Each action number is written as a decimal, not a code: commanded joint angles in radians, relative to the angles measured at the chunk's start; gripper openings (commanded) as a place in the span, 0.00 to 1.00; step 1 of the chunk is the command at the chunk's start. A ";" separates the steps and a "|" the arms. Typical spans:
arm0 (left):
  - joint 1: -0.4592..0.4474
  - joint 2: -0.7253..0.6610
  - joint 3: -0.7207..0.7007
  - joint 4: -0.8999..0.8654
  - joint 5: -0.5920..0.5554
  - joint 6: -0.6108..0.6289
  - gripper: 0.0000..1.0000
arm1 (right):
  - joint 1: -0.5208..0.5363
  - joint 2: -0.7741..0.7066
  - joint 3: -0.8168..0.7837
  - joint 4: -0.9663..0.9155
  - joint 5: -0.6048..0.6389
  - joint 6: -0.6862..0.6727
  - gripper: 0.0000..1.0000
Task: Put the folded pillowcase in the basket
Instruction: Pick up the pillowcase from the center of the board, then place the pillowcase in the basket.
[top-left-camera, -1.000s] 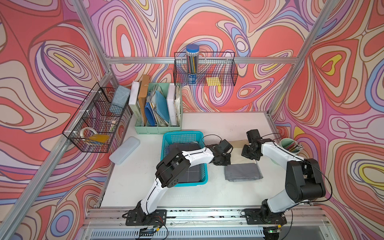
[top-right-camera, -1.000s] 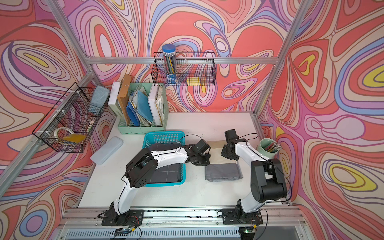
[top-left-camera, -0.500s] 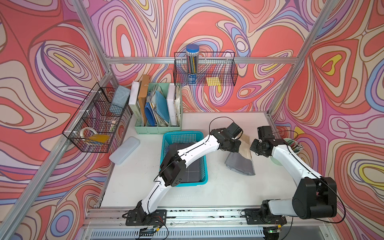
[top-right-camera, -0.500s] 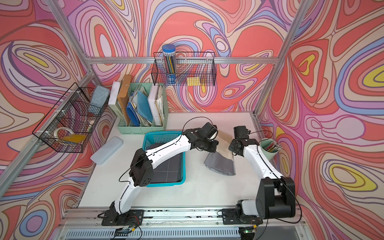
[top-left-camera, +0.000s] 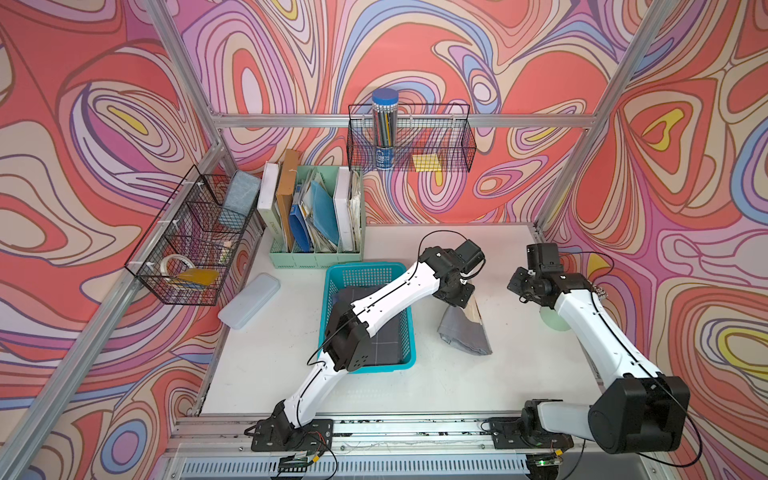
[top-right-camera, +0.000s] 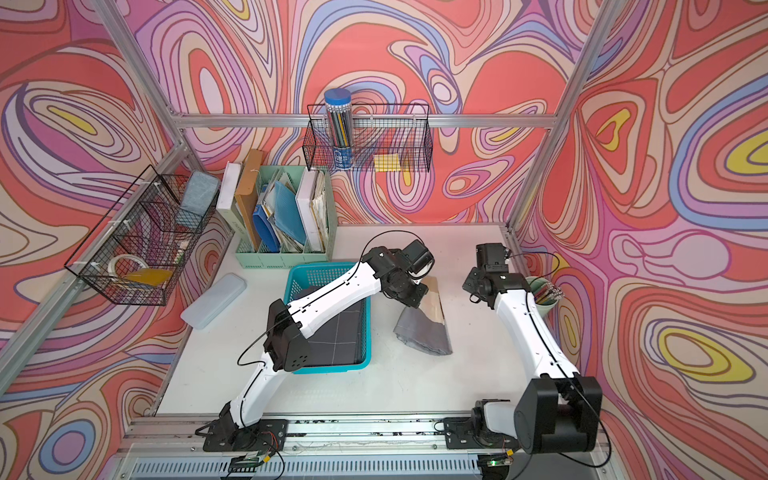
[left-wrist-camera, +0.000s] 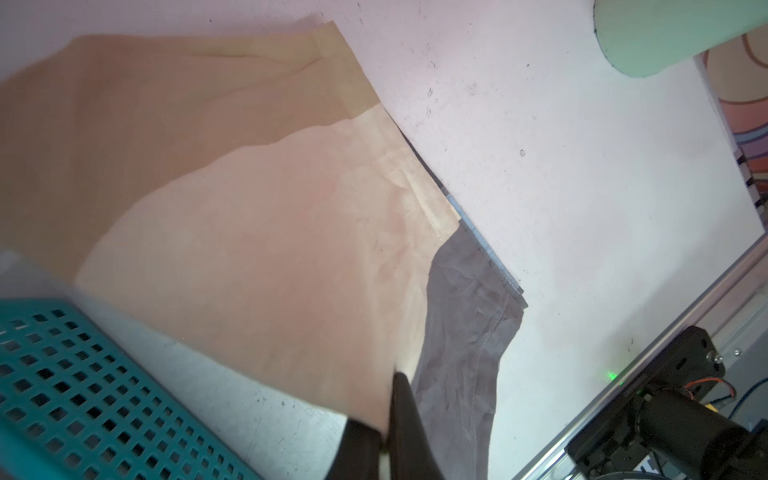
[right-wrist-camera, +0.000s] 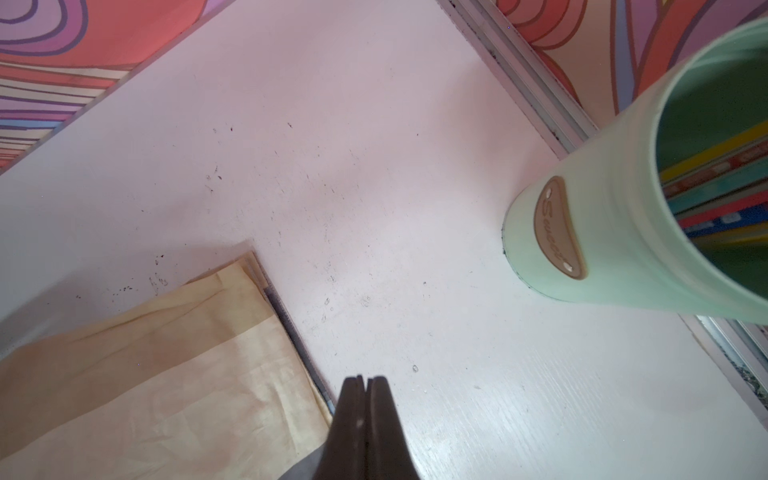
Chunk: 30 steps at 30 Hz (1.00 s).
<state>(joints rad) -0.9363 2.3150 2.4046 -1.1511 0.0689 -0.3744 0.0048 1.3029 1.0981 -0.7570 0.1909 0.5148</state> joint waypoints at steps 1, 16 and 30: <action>-0.002 -0.062 0.038 -0.130 -0.067 0.045 0.00 | -0.007 -0.028 0.010 -0.012 -0.013 -0.014 0.00; 0.068 -0.330 -0.012 -0.337 -0.195 -0.044 0.00 | -0.008 -0.027 0.011 0.017 -0.095 -0.010 0.00; 0.400 -0.684 -0.938 -0.021 -0.086 -0.037 0.00 | -0.007 -0.047 0.034 0.016 -0.143 -0.013 0.00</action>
<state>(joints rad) -0.5392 1.6474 1.5318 -1.2541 -0.0513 -0.4221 0.0006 1.2781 1.1091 -0.7486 0.0589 0.5064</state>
